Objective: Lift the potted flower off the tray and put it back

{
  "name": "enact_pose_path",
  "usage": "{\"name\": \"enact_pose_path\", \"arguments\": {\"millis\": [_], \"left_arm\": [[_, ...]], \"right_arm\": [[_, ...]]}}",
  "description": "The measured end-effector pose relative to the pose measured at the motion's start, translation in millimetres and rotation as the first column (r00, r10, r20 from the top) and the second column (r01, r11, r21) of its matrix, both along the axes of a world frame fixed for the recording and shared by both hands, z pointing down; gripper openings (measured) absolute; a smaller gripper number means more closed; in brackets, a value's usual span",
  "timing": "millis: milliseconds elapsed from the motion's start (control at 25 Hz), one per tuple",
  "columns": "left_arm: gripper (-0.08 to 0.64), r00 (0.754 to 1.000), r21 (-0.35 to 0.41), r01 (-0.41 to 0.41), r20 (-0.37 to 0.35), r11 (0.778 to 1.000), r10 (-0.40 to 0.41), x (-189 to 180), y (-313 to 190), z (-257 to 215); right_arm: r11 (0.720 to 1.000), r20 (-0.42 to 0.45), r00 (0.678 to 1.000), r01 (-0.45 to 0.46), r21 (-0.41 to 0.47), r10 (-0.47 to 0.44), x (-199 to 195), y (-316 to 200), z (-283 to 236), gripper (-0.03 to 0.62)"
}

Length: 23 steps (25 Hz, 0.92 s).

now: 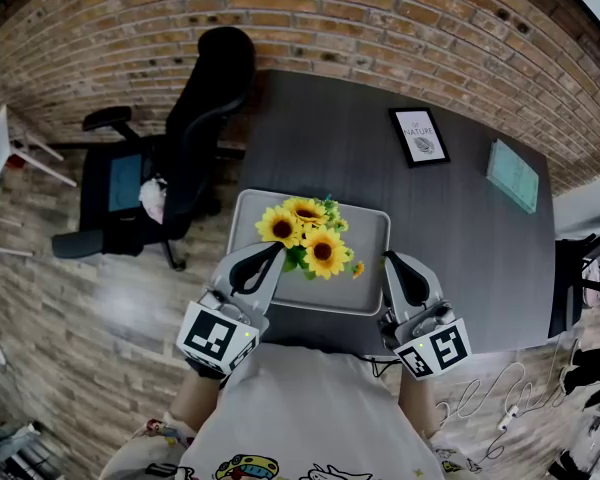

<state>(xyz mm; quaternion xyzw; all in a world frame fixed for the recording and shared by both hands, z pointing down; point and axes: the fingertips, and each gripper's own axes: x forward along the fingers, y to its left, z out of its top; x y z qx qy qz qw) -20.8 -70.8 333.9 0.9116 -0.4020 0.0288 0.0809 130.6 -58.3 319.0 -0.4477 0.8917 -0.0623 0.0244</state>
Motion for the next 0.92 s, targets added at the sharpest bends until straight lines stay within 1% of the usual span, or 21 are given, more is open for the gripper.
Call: {"name": "enact_pose_path", "arguments": {"millis": [920], "left_arm": [[0.000, 1.000, -0.001, 0.023, 0.013, 1.000, -0.023, -2.9, 2.8, 3.2]], "right_arm": [[0.999, -0.007, 1.000, -0.021, -0.029, 0.021, 5.9, 1.7, 5.1, 0.000]]}}
